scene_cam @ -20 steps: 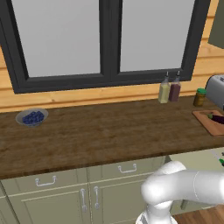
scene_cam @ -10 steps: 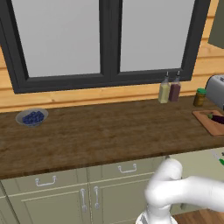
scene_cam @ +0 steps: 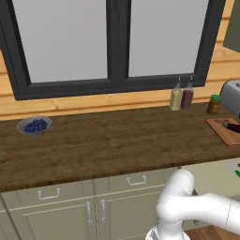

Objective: Place the appropriate cutting tool for cutting the eggplant skin on the cutting board.

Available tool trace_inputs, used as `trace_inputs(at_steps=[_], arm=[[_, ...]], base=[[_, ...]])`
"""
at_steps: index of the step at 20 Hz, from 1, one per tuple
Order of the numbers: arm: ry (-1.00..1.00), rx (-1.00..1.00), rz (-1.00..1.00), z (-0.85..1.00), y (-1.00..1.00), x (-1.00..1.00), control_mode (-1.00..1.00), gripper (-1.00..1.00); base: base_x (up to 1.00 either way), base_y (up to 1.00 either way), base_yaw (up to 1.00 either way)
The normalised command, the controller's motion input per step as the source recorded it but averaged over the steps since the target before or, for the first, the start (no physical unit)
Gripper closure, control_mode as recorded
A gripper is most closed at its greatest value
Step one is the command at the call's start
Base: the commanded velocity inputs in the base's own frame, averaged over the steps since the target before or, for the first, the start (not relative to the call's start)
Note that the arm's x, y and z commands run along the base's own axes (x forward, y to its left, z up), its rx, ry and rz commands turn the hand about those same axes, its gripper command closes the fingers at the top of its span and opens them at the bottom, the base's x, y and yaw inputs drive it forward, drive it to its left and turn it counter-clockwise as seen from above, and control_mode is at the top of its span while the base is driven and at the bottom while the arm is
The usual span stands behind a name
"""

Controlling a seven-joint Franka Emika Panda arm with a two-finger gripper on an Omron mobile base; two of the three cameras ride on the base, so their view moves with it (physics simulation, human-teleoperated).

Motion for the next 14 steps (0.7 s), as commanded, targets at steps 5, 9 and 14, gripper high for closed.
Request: trace_inputs(at_steps=[5, 9, 14], arm=[[0.12, 0.01, 0.1, -0.05, 0.0, -0.82, -1.0, -1.0], [0.1, 0.04, 0.06, 0.13, 0.01, -1.0, -1.0, -1.0], [0.06, 0.05, 0.05, 0.34, 0.0, -1.0, -1.0, -1.0]], base=[[0.0, 0.0, 0.0], [0.0, 0.0, 0.0], [0.0, 0.0, 0.0]])
